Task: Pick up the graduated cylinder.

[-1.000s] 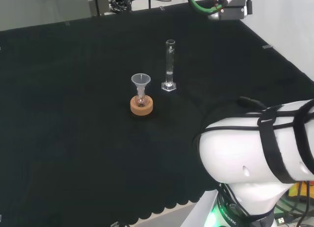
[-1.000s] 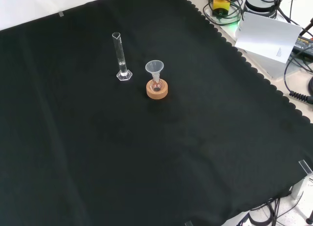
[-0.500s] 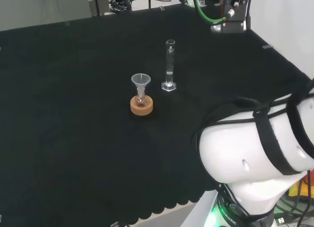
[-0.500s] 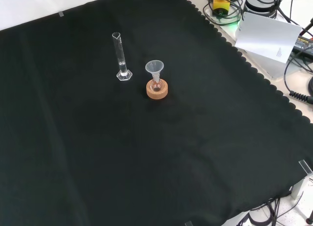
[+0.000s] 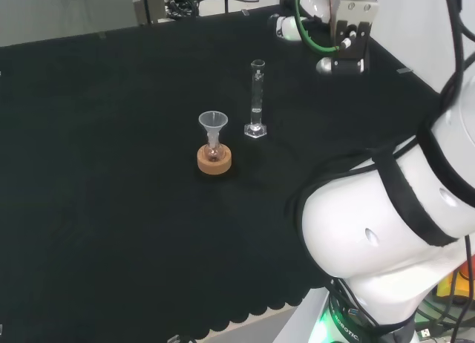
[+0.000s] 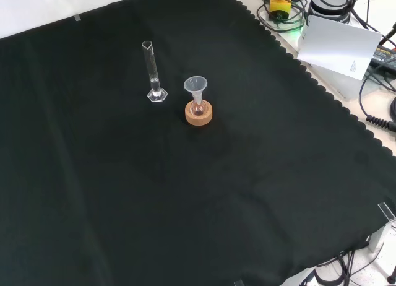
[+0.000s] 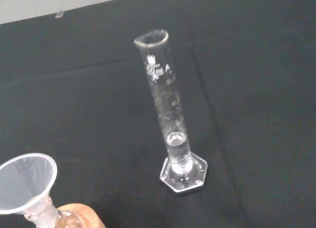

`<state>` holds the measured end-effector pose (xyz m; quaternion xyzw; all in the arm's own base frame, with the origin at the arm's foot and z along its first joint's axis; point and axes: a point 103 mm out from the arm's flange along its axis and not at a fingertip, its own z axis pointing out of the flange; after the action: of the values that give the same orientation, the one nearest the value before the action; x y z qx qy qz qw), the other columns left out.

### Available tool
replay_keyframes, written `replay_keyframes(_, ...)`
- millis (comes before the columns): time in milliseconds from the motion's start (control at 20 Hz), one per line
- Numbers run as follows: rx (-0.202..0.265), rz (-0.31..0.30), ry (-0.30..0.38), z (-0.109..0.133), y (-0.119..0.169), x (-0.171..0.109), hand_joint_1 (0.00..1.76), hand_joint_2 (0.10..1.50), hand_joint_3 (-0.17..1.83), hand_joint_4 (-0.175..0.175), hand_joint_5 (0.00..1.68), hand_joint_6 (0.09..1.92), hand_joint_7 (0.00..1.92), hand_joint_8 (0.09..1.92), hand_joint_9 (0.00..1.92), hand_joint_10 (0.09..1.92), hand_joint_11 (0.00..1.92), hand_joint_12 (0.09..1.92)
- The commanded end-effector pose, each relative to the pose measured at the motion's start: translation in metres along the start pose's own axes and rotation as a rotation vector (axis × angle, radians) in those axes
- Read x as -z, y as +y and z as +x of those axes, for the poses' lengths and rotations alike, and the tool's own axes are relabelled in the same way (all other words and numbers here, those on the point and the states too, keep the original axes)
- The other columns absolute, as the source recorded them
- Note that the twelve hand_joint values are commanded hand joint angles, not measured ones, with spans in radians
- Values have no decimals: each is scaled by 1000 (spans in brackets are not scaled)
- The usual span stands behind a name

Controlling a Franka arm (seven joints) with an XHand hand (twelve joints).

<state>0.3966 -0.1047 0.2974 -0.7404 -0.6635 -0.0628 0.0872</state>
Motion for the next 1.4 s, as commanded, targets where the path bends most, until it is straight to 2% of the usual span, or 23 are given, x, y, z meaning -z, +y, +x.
replay_keyframes(50,45,-2,78,-7,18,-37,249,1222,57,-49,335,87,147,602,418,538,118,1384)
replay_keyframes(350,61,22,124,-12,28,-65,354,1169,40,-52,353,87,170,623,413,616,124,1388)
replay_keyframes(550,56,29,169,-19,33,-77,434,1134,26,-54,380,87,186,634,423,628,133,1389)
replay_keyframes(1000,53,31,280,-38,41,-96,718,1014,-33,-59,437,87,255,667,466,641,184,1381)
replay_keyframes(1400,100,49,353,-44,46,-112,792,974,-66,-65,489,87,273,673,489,636,194,1372)
